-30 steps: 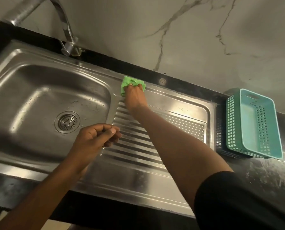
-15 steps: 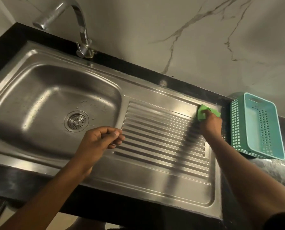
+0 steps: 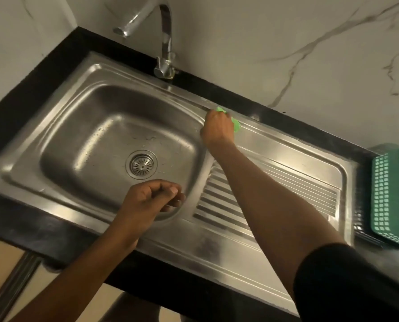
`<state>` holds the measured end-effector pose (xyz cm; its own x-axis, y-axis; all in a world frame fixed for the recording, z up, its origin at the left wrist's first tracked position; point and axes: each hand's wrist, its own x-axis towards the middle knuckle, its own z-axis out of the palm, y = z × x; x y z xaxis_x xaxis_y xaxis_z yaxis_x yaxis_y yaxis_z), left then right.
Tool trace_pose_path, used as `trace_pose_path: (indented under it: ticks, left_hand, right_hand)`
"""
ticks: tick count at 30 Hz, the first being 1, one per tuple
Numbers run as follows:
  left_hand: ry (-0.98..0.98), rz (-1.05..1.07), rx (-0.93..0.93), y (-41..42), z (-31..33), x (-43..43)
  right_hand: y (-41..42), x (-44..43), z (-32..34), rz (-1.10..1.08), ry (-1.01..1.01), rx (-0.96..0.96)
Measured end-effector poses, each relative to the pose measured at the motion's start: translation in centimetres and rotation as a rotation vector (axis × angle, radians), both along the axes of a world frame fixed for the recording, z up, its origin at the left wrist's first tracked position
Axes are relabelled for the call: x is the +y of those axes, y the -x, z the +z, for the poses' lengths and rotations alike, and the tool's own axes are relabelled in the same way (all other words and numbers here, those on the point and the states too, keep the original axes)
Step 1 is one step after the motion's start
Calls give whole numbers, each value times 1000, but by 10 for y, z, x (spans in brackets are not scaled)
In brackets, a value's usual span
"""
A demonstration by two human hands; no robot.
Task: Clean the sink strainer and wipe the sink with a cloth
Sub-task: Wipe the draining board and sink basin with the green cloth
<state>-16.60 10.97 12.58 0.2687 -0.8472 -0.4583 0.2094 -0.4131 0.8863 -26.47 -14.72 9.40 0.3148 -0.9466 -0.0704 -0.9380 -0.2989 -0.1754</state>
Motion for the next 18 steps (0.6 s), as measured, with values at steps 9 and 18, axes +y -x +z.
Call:
trace_pose_path:
  ticks: [9,18]
  left_hand:
    - [-8,-86,-3,-1,4,3]
    - [18,-120,0,-12,4,-2]
  right_hand:
    - [79,-1,-2,117,25,51]
    - [182,0,9,-116,46,171]
